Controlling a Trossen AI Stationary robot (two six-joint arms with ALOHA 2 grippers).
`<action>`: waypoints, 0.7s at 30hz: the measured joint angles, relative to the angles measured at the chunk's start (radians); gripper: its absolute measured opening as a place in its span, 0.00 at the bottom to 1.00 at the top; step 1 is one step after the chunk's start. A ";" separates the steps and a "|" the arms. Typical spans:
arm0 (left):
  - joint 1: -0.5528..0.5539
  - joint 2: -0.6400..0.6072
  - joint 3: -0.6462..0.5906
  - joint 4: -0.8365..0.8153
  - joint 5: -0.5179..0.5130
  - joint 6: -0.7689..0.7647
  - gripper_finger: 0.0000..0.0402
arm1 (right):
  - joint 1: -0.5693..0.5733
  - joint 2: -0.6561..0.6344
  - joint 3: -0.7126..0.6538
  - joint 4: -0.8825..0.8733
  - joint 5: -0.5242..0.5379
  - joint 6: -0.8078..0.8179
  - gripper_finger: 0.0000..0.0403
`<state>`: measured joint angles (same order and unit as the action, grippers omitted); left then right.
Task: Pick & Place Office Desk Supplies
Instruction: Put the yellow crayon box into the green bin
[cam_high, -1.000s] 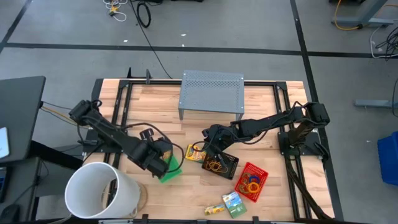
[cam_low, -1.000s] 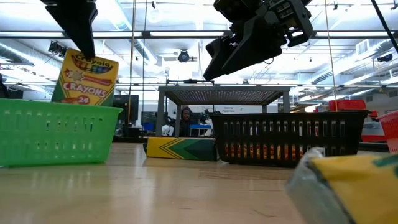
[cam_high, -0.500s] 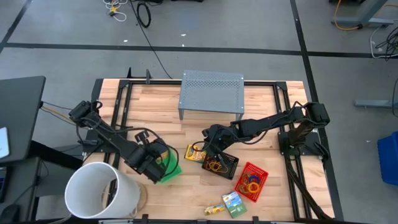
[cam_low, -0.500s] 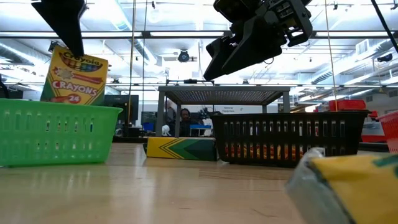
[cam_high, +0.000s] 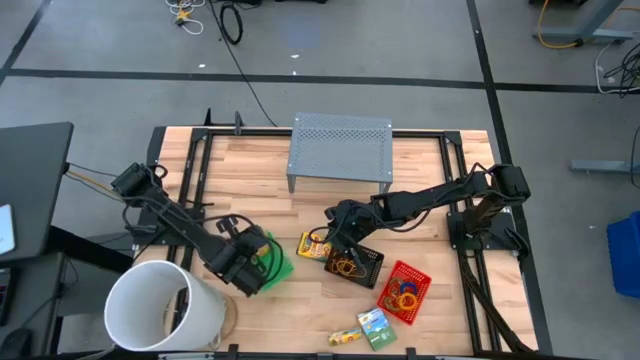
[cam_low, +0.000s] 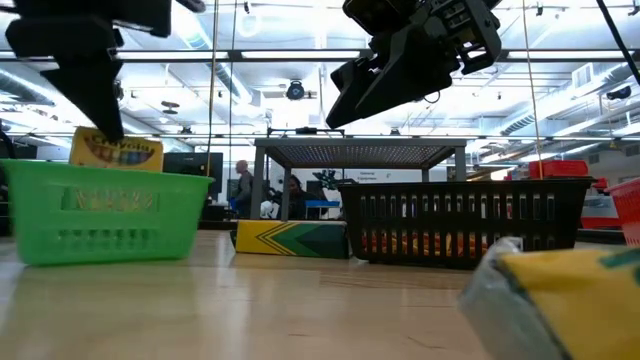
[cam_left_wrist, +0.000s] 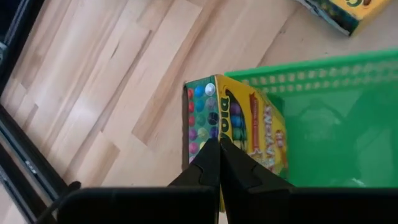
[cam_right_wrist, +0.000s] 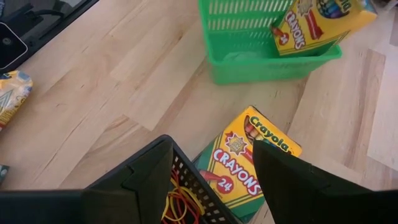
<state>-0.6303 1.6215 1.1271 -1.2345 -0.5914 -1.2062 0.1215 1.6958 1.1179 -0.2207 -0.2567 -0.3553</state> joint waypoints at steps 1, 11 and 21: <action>-0.002 0.000 -0.009 0.012 -0.004 -0.003 0.00 | 0.000 0.000 0.000 0.000 0.000 0.000 0.57; -0.006 0.004 -0.026 0.024 -0.062 -0.015 0.00 | 0.000 0.000 0.000 0.014 0.000 0.003 0.57; -0.005 0.004 -0.026 0.024 -0.072 -0.014 0.01 | 0.000 0.000 0.000 0.022 0.000 0.003 0.57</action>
<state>-0.6357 1.6257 1.1011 -1.2102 -0.6636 -1.2206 0.1211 1.6958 1.1179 -0.1989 -0.2569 -0.3527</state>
